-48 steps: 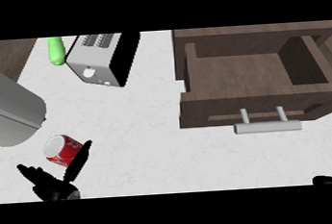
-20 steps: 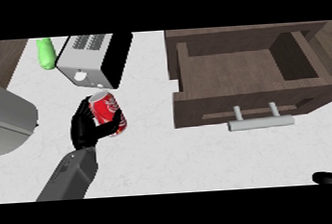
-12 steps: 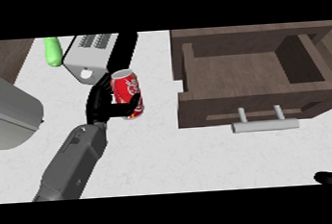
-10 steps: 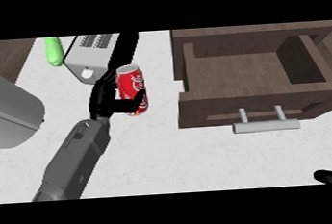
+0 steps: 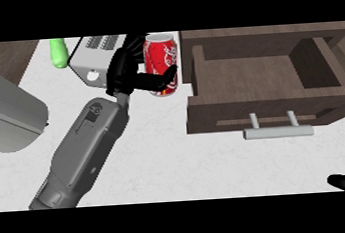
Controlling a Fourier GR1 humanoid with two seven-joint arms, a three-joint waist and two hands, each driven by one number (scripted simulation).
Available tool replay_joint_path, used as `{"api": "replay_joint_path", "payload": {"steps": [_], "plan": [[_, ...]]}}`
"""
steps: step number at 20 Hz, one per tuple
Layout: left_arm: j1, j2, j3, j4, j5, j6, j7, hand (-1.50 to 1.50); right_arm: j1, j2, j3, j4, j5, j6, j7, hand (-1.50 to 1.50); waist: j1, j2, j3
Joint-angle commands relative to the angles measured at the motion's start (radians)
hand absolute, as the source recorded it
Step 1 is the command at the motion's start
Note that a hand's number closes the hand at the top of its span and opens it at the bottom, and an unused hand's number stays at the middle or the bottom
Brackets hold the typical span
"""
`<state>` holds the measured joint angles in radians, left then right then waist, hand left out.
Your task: Pick up the can, place it into the drawer and close the drawer
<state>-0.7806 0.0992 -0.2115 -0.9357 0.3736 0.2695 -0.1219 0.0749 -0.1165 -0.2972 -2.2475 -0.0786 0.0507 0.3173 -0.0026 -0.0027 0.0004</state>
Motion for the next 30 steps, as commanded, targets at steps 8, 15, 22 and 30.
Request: {"api": "replay_joint_path", "payload": {"steps": [8, 15, 22, 30], "plan": [[-0.254, -0.044, 0.008, -0.064, -0.094, 0.113, 0.288, 1.5, 0.023, 0.039, 0.026, -0.005, 0.04, -0.007, -0.033, -1.5, -0.005, 0.002, 0.0], [-0.484, -0.094, 0.051, 0.114, -0.125, 0.142, 0.33, 1.5, -0.017, -0.025, -0.046, 0.006, -0.031, 0.018, 0.001, -1.5, -0.014, 0.004, 0.0], [-0.633, -0.099, -0.002, 0.308, -0.041, 0.178, 0.303, 1.5, -0.066, -0.022, -0.015, -0.019, -0.005, -0.014, 0.049, -1.5, -0.039, 0.009, 0.0], [-0.795, -0.099, -0.039, 0.49, 0.019, 0.217, 0.305, 1.5, -0.107, -0.042, -0.01, 0.012, -0.026, 0.002, 0.052, -1.5, -0.069, 0.018, 0.002]]}}
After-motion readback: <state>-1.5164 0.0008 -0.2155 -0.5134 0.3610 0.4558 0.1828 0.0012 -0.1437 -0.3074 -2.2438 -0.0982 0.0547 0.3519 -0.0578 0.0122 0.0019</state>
